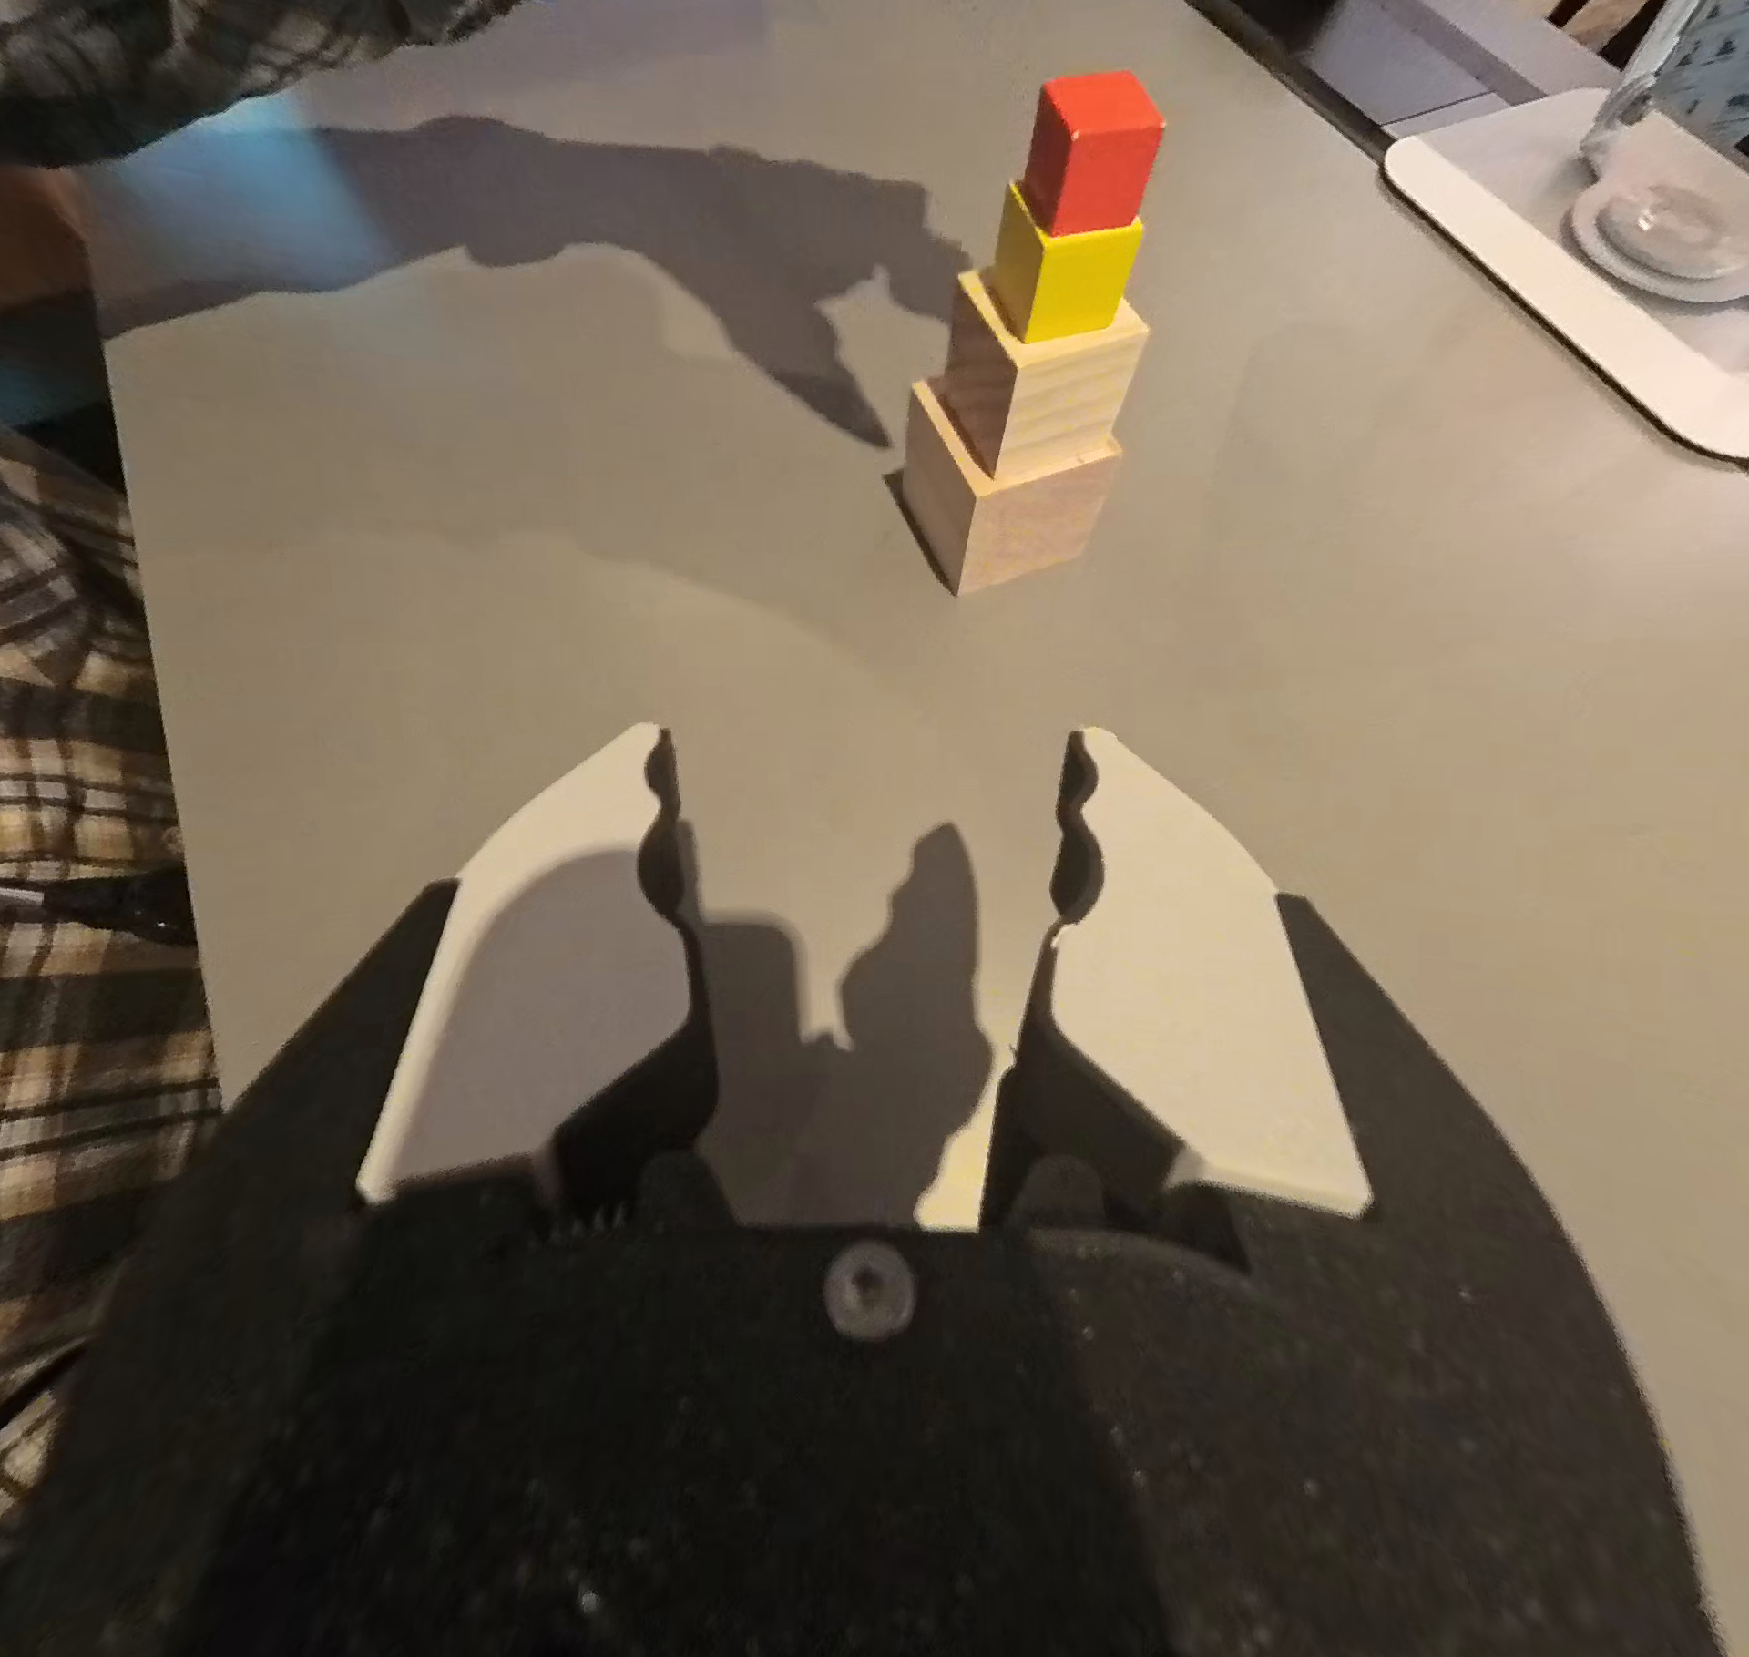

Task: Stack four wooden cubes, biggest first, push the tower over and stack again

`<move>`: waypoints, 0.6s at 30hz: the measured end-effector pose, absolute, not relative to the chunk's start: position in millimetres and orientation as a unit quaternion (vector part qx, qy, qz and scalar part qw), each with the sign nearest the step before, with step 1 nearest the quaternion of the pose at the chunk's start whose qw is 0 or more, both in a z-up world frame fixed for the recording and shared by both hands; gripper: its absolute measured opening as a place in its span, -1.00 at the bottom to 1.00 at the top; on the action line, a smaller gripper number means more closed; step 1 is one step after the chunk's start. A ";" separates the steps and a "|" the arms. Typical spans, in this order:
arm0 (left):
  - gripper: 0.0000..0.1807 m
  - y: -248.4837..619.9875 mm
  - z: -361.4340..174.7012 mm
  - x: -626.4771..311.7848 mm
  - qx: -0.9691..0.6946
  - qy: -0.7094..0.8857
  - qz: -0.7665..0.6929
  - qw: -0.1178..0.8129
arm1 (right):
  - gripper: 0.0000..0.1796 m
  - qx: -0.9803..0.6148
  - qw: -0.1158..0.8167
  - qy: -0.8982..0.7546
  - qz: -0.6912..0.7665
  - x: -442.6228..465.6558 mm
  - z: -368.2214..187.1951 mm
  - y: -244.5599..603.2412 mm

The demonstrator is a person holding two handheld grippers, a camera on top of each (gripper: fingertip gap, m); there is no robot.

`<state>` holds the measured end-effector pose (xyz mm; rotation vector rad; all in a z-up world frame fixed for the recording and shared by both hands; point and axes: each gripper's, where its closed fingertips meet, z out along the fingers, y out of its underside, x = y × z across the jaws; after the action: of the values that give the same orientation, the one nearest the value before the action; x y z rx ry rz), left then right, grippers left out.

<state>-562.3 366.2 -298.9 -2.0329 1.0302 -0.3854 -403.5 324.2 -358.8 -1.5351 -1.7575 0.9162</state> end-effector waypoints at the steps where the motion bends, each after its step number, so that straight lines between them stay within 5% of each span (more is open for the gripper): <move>1: -0.27 364.4 -291.9 -568.4 -0.802 0.395 -0.154 0.421 | -0.15 -0.584 0.312 -0.664 0.347 -403.4 -358.6 325.4; 18: -0.33 275.6 -317.2 -682.4 -0.752 0.122 -0.102 0.640 | -0.17 -0.728 0.239 -0.604 0.219 -398.1 -378.1 382.8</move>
<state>-682.4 275.6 -317.2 -1.7145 0.2781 -0.2335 -398.1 382.8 -378.1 -1.9939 -1.6531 0.6010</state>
